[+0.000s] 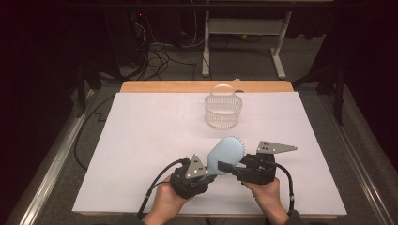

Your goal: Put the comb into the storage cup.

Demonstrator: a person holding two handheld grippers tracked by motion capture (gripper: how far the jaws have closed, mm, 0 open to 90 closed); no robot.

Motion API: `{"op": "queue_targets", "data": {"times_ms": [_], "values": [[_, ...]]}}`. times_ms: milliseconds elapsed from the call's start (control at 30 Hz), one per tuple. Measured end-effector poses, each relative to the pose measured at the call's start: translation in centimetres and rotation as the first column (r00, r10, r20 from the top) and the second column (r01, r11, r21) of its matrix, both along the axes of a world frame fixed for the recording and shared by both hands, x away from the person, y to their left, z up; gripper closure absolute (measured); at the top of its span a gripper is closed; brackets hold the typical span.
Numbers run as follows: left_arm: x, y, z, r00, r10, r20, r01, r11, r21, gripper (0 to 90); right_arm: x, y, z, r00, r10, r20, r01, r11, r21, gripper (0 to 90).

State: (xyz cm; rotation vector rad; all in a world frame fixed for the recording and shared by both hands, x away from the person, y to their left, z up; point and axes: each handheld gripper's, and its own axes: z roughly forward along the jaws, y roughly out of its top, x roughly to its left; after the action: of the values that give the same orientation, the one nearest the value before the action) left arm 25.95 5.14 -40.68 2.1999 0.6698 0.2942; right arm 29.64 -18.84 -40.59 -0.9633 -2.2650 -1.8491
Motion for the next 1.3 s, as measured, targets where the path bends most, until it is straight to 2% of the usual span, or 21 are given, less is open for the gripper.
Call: {"op": "queue_targets", "data": {"times_ms": [233, 467, 833, 900, 1000, 1067, 1167, 1200, 1300], "values": [[0.2, 0.1, -0.2, 0.9998, -0.012, -0.018, 0.012, 0.9999, 0.0, 66.9, 0.1, 0.0, -0.1, 0.9995, 0.016, -0.029, -0.016, 0.9999, -0.002, 54.8], [0.3, 0.1, -0.5, 0.9995, -0.021, -0.023, 0.021, 0.9997, -0.008, 66.5, 0.1, 0.1, -0.1, 0.9993, 0.019, -0.031, -0.02, 0.9997, -0.013, 56.2], [0.3, 0.3, -0.5, 0.9994, -0.024, -0.025, 0.024, 0.9996, -0.013, 62.6, 0.1, -0.5, 0.2, 0.9996, 0.007, -0.026, -0.007, 1.0, -0.002, 56.7], [0.4, 0.4, -0.5, 0.9992, -0.025, -0.03, 0.024, 0.9995, -0.021, 57.0, 0.1, -0.7, 0.3, 0.9997, 0.001, -0.024, -0.001, 1.0, 0.002, 56.7], [0.4, 0.6, -0.4, 0.9991, -0.025, -0.034, 0.023, 0.9988, -0.043, 56.8, 0.1, -1.0, 0.4, 0.9997, -0.004, -0.025, 0.004, 1.0, 0.007, 56.7], [0.5, 0.7, -0.4, 0.9987, -0.029, -0.041, 0.027, 0.9979, -0.06, 50.5, 0.1, -1.1, 0.5, 0.9997, -0.009, -0.024, 0.009, 0.9999, 0.012, 56.7], [0.6, 0.9, -0.4, 0.9988, -0.032, -0.038, 0.029, 0.9974, -0.067, 49.5, 0.1, -1.3, 0.6, 0.9997, -0.016, -0.018, 0.017, 0.9998, 0.014, 56.6], [0.6, 0.9, -0.4, 0.9987, -0.03, -0.041, 0.027, 0.9971, -0.071, 44.5, 0.1, -1.4, 0.6, 0.9997, -0.019, -0.016, 0.02, 0.9997, 0.016, 56.7], [0.7, 1.0, -0.5, 0.9989, -0.034, -0.032, 0.032, 0.9965, -0.077, 44.3, 0.0, -1.5, 0.7, 0.9997, -0.021, -0.012, 0.022, 0.9996, 0.016, 56.7]]}}
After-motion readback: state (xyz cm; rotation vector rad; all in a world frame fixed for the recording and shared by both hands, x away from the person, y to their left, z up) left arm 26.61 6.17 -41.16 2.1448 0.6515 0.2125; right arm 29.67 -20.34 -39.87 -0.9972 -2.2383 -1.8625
